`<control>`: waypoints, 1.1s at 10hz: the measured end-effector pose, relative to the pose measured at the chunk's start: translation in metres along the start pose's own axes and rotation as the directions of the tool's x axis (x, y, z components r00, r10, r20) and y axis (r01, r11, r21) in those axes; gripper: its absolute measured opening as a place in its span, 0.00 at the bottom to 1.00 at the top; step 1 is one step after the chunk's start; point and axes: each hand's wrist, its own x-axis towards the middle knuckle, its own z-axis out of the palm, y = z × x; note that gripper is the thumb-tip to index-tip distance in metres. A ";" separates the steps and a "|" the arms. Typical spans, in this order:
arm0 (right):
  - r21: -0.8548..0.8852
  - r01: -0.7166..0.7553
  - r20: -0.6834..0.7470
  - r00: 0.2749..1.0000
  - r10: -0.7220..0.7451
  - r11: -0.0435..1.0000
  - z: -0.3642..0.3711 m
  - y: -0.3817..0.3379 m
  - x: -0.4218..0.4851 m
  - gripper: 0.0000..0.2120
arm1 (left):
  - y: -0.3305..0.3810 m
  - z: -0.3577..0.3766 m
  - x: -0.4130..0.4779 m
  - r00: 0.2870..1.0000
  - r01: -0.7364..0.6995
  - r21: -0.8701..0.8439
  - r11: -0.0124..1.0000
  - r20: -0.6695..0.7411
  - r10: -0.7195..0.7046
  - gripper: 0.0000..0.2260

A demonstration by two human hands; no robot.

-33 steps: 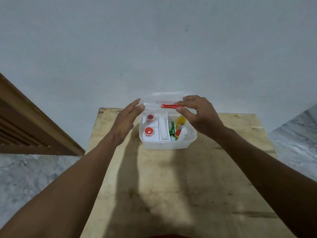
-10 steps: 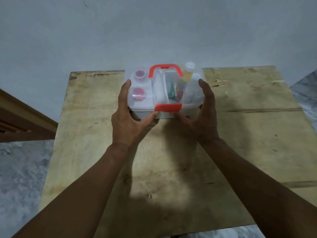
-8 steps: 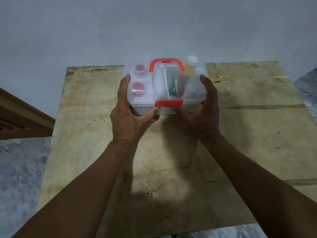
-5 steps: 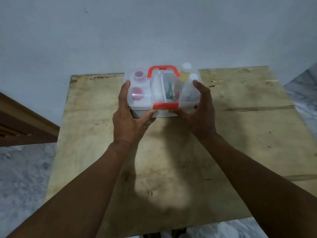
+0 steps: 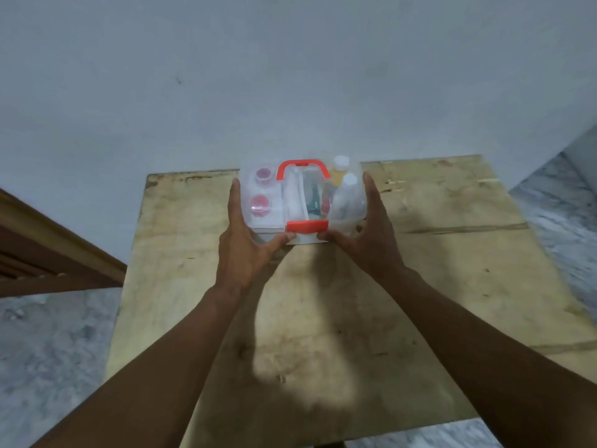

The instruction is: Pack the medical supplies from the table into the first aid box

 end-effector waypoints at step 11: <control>-0.107 -0.067 0.126 0.989 0.080 0.992 0.016 0.003 0.058 0.63 | 0.016 -0.005 0.047 0.989 0.139 -0.008 0.990 0.048 -0.138 0.57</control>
